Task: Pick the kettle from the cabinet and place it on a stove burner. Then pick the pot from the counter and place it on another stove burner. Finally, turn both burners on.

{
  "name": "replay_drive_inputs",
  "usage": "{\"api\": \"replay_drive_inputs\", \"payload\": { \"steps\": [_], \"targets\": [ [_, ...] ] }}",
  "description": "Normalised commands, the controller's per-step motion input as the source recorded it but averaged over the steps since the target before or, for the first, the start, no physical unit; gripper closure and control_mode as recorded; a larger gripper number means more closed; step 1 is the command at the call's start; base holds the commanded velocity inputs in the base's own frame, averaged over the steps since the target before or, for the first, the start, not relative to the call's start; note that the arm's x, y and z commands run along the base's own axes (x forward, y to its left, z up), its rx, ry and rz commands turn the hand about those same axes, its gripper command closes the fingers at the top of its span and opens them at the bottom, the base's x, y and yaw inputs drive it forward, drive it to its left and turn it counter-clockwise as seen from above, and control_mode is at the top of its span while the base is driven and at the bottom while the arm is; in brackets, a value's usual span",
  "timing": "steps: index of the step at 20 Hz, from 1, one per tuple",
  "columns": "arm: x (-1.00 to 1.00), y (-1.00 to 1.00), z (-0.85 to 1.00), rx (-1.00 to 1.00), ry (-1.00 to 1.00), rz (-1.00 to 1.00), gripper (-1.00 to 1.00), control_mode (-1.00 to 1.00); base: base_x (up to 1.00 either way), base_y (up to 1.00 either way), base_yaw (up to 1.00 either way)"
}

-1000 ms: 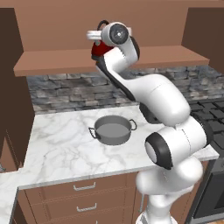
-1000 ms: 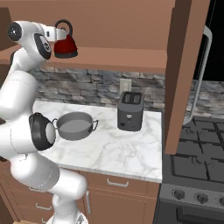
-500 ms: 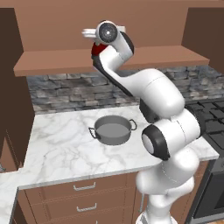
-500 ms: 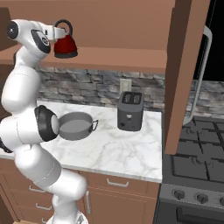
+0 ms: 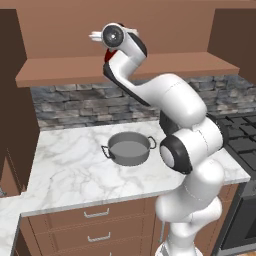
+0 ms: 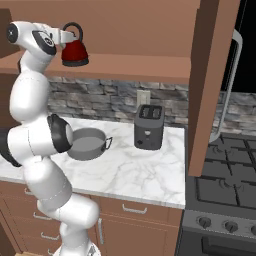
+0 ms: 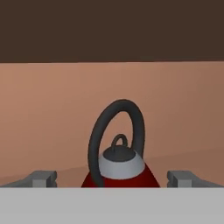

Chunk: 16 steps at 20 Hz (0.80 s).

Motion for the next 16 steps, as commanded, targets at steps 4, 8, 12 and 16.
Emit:
{"api": "replay_drive_inputs", "payload": {
  "steps": [4,8,12,16],
  "targets": [
    [0.2,0.05,0.01,0.0,0.0,-0.06,-1.0,-1.0,0.0,0.0,0.0],
    [0.22,0.01,0.0,0.0,0.0,-0.06,-1.0,-1.0,0.0,0.0,0.0],
    [0.21,0.0,0.0,0.0,0.0,-0.05,-1.0,-1.0,0.0,0.0,0.0],
    [0.2,0.0,0.0,0.0,0.0,-0.05,-1.0,-1.0,0.0,0.0,0.0]
  ]
}}
